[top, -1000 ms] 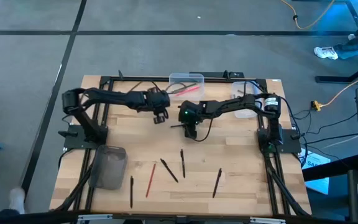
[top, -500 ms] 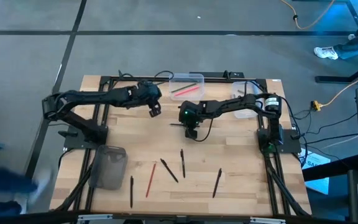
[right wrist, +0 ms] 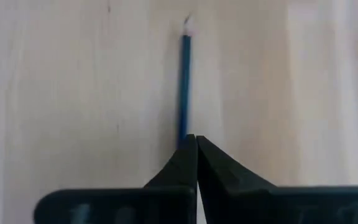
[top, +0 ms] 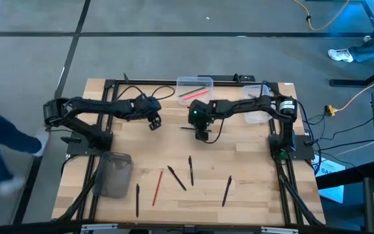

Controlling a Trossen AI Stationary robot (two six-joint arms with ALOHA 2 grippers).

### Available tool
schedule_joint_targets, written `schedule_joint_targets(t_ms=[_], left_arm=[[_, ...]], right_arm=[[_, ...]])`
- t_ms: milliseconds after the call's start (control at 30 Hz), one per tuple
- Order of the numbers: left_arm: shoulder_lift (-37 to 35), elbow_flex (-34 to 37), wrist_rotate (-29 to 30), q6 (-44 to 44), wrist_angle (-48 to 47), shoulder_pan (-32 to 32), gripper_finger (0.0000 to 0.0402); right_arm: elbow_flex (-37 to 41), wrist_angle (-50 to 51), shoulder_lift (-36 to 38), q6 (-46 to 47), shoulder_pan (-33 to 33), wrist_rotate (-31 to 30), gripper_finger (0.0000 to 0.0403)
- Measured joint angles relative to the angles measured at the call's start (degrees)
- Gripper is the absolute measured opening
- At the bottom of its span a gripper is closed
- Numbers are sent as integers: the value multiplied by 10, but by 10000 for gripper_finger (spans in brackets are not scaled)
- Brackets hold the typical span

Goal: Sort crayons/erasers/pens/pencils in bins
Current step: Put the blue pencil into the left transparent bin

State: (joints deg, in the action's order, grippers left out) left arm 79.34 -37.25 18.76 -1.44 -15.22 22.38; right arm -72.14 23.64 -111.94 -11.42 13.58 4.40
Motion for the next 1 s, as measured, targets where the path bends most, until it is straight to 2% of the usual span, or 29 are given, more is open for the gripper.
schedule_joint_targets(t_ms=[200, 300, 533, 700, 800, 867, 1000], left_arm=[[0, 22, -6, -22, 31, -4, 74], [0, 27, -30, -26, 53, -8, 74], [0, 27, -36, -5, 54, -16, 74], [0, 27, -36, 3, 65, -15, 74], [0, 27, -36, 6, 78, -15, 74], [0, 27, -36, 13, 92, -13, 74], [0, 27, -36, 19, 110, -13, 74]], right_arm=[[-81, 83, 2, -40, 10, -30, 3], [-108, 106, 4, -41, 23, -27, 10], [-106, 154, 4, 12, 39, -31, 52], [-84, 138, 2, 52, 7, -31, 106], [-78, 131, -2, 49, -17, -61, 131], [-79, 121, -2, 46, -26, -76, 139], [-80, 112, -8, 48, -29, -66, 144]])
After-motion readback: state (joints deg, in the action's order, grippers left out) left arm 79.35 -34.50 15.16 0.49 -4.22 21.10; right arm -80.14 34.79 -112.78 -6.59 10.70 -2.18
